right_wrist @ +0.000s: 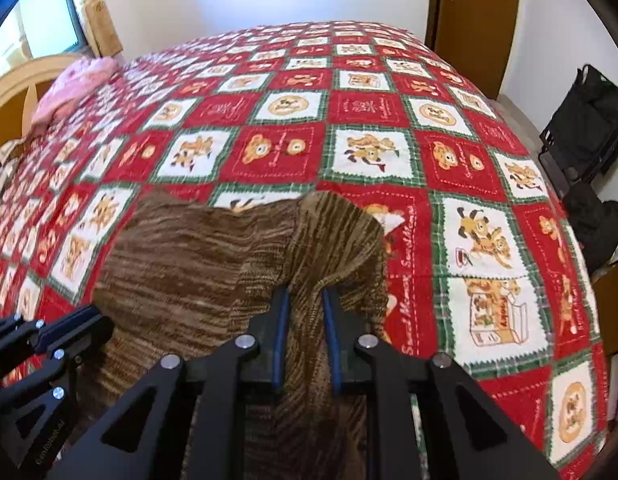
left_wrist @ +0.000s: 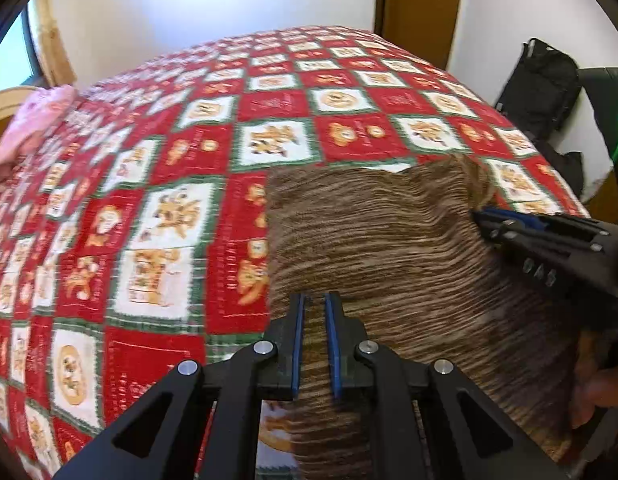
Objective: Fold small clothes
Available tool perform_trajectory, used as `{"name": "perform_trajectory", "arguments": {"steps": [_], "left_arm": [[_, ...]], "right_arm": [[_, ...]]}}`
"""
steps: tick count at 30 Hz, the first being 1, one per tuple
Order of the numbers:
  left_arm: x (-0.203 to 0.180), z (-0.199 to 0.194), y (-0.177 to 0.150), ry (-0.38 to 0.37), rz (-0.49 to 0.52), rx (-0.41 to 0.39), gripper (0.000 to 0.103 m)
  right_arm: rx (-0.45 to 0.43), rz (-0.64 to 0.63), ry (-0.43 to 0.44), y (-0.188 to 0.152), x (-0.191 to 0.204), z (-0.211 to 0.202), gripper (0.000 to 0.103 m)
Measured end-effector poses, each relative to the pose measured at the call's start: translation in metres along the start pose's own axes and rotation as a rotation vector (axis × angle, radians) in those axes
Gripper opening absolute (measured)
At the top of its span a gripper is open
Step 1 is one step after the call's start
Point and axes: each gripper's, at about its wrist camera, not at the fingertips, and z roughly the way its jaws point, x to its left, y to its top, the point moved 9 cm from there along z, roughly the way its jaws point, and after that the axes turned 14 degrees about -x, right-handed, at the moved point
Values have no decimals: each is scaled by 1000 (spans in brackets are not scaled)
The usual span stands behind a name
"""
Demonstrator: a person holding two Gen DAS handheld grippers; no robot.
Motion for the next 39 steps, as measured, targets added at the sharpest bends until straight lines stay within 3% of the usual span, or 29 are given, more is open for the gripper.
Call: {"name": "perform_trajectory", "arguments": {"steps": [2,5,8,11,15,17,19,24,25,27,30,34,36,37,39], "left_arm": [[6,0,-1,57,17,-14,14],[14,0,-2,113,37,-22,34],[16,-4,0,95,24,-9,35],[19,-9,-2,84,7,5,35],[19,-20,-8,69,9,-4,35],[21,-27,-14,49,-15,-11,35],[22,-29,-19,-27,-90,1,35],[16,-33,5,-116,-159,-45,35],[10,-33,10,-145,-159,-56,38],[0,-22,11,-175,-165,-34,59],[-9,1,0,-179,-201,42,59],[-13,16,-5,-108,-149,45,65],[-16,18,-6,-88,-112,38,69],[-17,18,-6,-80,-108,27,69],[-15,17,-7,-72,-120,6,69]], "right_arm": [[-18,43,26,1,-9,5,25],[-24,107,61,0,-14,3,25],[-28,132,58,3,-12,-9,27],[-99,219,88,8,-16,-41,29],[-137,252,102,-2,-20,-84,52],[-140,244,86,-13,-26,-101,55],[-122,239,78,-20,-31,-107,55],[-95,299,63,-20,-50,-92,61],[-97,324,65,-17,-52,-87,66],[-98,361,81,-12,-54,-76,73],[-62,359,89,-10,-47,-52,77],[45,266,98,-37,-20,-18,75],[25,165,59,-43,-11,-17,64],[16,110,67,-43,-2,-18,53],[10,109,84,-43,3,-20,47]]}}
